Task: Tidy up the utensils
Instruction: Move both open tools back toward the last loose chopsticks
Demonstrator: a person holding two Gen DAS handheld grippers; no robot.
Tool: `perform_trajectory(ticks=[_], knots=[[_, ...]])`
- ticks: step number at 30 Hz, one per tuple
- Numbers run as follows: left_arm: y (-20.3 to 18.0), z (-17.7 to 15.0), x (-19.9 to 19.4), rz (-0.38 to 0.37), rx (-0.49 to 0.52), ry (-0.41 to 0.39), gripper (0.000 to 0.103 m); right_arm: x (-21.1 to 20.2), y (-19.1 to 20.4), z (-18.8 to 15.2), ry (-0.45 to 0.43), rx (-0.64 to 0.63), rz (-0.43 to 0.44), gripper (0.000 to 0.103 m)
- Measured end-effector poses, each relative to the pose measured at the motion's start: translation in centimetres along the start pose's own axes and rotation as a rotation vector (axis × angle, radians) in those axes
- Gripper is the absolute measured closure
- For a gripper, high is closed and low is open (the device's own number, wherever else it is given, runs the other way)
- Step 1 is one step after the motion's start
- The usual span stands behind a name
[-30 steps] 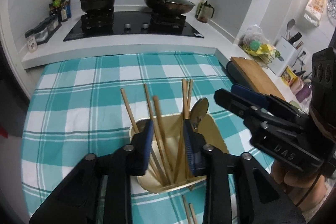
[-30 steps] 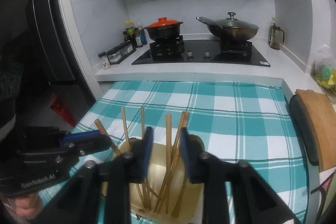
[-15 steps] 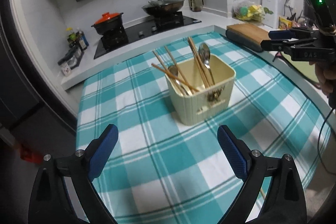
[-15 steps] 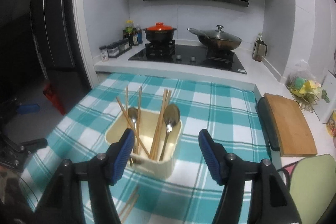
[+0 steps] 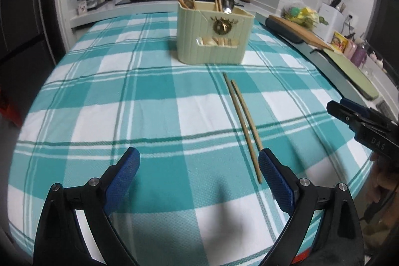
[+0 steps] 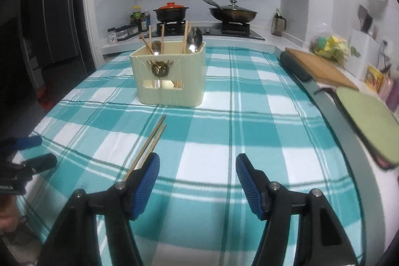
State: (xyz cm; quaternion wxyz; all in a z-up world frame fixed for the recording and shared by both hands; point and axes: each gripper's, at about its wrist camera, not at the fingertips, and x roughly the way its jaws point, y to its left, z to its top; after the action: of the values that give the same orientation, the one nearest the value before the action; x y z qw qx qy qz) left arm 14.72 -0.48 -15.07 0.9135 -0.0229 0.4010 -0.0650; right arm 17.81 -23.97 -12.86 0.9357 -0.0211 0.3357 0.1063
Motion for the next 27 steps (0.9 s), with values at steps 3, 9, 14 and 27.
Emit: perform_trajectory(ticks=[3, 9, 14, 27], knots=[[-0.5, -0.3, 0.4, 0.002, -0.005, 0.004, 0.007, -0.1, -0.6, -2.0, 0.016, 0.067, -0.002, 0.040], [0.2, -0.5, 0.3, 0.019, -0.039, -0.015, 0.007, 1.6, -0.1, -3.4, 0.084, 0.094, 0.035, 0.061], [1.4, -0.6, 0.5, 0.049, -0.068, -0.009, 0.007, 4.5, 2.6, -3.2, 0.166, 0.029, 0.129, 0.078], [1.7, -1.0, 0.6, 0.062, -0.067, 0.000, 0.007, 12.0, 8.8, -0.1, 0.275, -0.105, 0.155, 0.096]])
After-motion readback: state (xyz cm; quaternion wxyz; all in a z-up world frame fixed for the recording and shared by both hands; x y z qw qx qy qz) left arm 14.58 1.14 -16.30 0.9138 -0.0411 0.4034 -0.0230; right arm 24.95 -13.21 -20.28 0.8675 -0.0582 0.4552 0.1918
